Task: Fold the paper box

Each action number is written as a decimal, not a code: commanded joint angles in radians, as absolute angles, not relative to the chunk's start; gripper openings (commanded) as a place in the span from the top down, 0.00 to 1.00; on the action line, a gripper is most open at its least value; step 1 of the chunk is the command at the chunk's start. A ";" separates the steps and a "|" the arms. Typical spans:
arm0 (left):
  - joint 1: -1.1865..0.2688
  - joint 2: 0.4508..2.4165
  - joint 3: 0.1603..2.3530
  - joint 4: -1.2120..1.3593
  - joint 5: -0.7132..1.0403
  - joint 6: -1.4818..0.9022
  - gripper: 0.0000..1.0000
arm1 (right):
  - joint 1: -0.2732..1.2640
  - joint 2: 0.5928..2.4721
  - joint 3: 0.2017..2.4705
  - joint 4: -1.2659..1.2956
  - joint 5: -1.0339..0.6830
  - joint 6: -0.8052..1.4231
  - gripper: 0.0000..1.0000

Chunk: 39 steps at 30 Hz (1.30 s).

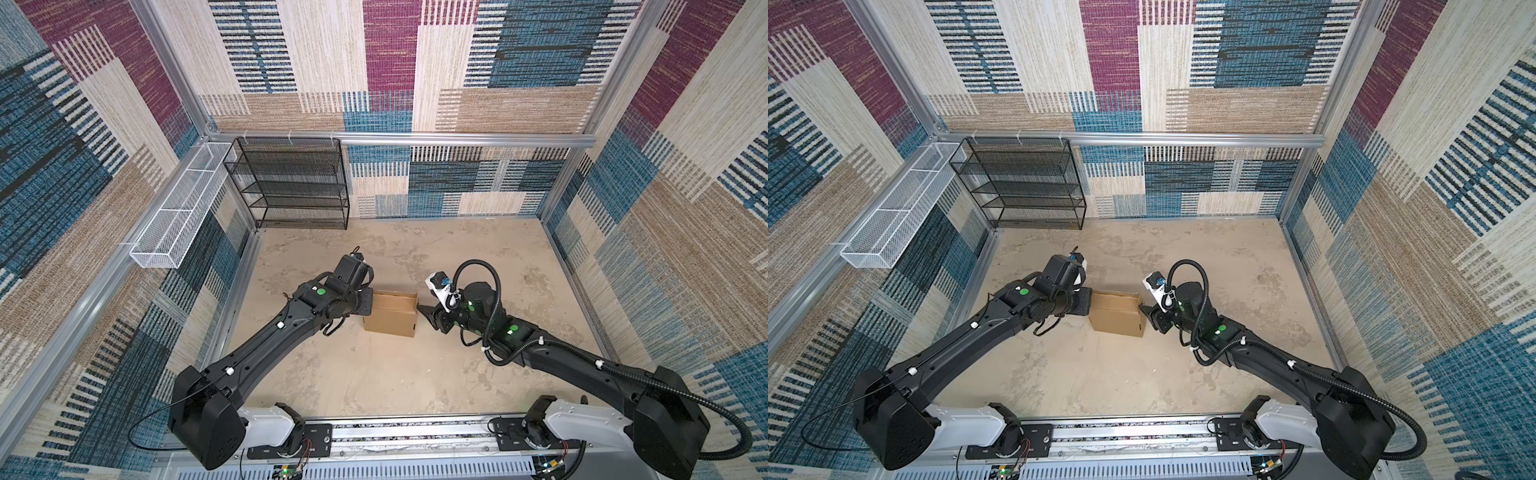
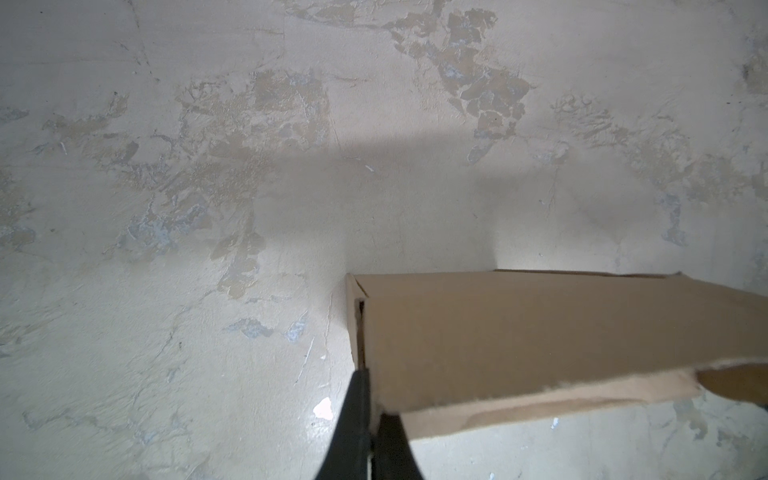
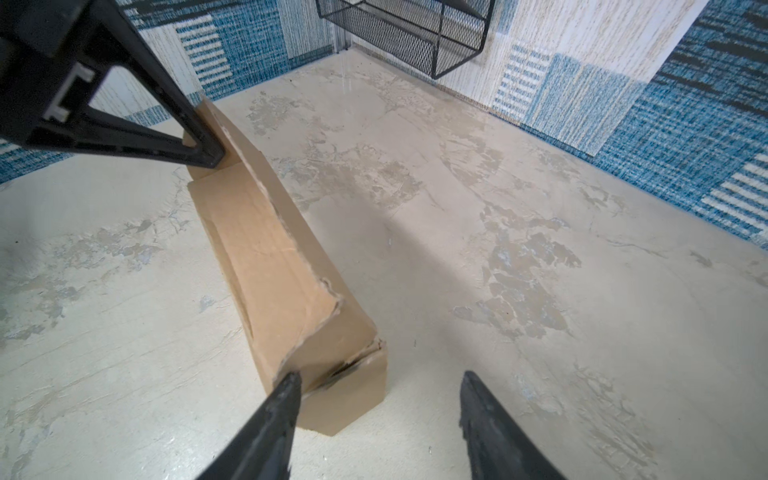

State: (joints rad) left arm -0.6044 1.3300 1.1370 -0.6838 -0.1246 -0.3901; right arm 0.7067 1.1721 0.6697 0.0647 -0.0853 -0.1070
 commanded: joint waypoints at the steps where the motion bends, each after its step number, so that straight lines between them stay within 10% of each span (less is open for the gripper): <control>1: -0.605 1.330 1.138 -0.694 -0.115 -0.385 1.00 | 0.707 1.167 0.665 0.100 -0.059 -0.115 0.37; 39: -0.606 1.313 1.097 -0.674 -0.136 -0.420 1.00 | 0.707 1.152 0.663 0.088 -0.061 -0.056 0.40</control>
State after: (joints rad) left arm -0.6048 1.3136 1.1038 -0.6502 -0.1360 -0.3996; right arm 0.7067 1.1778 0.6704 0.0830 -0.0685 -0.0902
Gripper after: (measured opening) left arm 0.065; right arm 0.607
